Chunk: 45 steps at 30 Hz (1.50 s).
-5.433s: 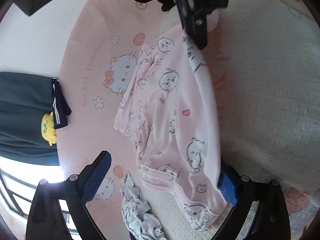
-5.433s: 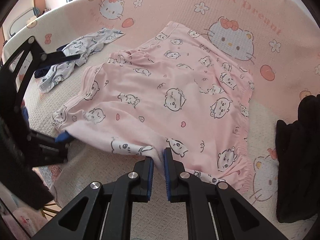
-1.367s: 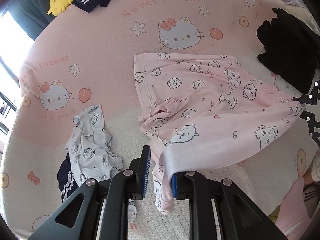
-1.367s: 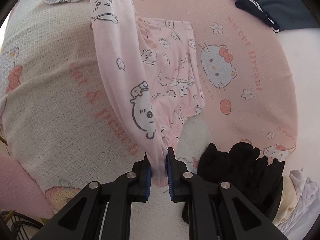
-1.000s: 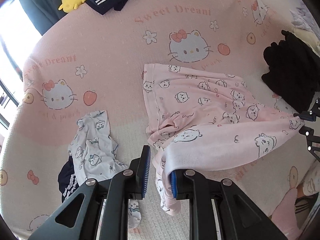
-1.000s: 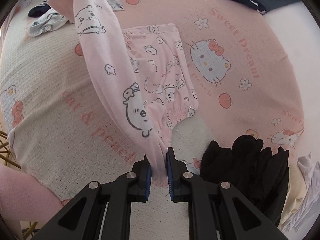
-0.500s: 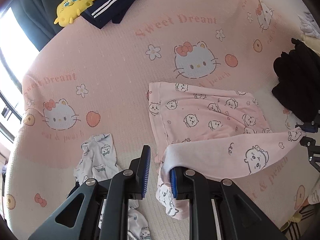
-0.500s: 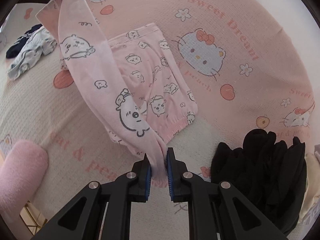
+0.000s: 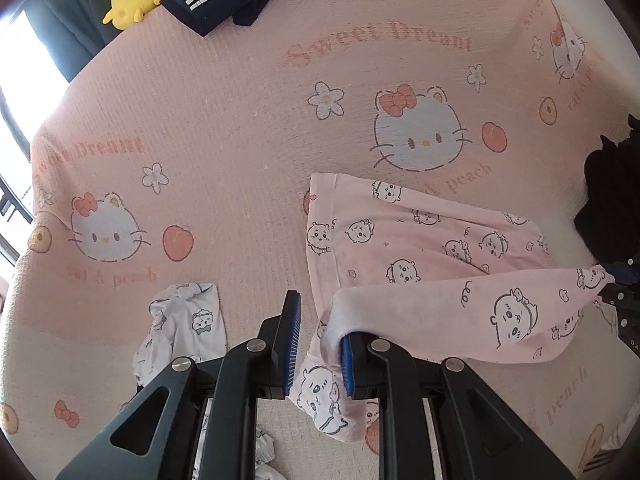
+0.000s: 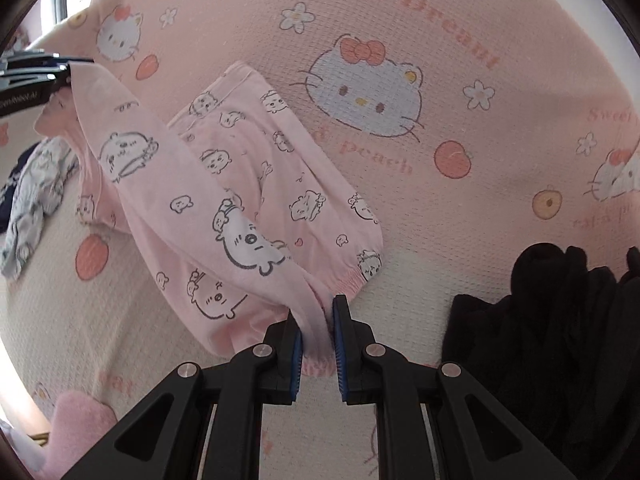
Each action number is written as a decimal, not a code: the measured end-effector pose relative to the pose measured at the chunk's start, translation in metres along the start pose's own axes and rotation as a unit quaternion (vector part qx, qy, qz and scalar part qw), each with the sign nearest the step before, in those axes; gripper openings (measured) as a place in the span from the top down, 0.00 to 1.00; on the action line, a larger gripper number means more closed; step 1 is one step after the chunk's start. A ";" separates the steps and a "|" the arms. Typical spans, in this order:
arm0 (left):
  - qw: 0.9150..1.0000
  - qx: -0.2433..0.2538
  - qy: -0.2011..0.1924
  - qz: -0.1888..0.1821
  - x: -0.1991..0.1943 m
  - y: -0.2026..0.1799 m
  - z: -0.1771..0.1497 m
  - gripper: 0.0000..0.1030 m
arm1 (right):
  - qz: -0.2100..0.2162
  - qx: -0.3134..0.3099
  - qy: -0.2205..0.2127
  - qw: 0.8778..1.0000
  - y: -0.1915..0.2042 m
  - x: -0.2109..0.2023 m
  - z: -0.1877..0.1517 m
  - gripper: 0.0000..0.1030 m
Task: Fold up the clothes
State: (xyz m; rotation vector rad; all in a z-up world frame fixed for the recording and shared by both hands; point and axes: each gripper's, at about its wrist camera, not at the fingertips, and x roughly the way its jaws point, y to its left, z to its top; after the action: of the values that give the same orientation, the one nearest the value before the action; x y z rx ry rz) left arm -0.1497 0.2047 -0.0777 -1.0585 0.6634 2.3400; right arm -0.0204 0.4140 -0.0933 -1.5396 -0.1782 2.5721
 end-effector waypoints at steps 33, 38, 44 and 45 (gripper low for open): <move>0.998 -0.047 0.042 -0.017 0.150 0.004 0.074 0.85 | 0.108 0.203 0.065 0.971 -0.066 0.094 0.029 0.88; 0.997 -0.060 0.022 -0.033 0.157 0.008 0.080 0.91 | 0.107 0.201 0.069 0.971 -0.058 0.100 0.025 0.88; 0.988 -0.077 0.067 -0.120 0.167 0.018 0.074 0.90 | 0.093 0.200 0.080 0.972 -0.049 0.104 0.014 0.67; 0.983 -0.088 0.092 -0.134 0.172 0.020 0.071 0.89 | 0.096 0.203 0.080 0.971 -0.051 0.102 0.013 0.66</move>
State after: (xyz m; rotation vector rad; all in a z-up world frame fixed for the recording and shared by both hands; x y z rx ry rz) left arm -0.3008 0.2708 -0.1665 -1.3655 0.3559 2.1133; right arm -0.0767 0.4820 -0.1671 -1.6510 0.5067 2.3956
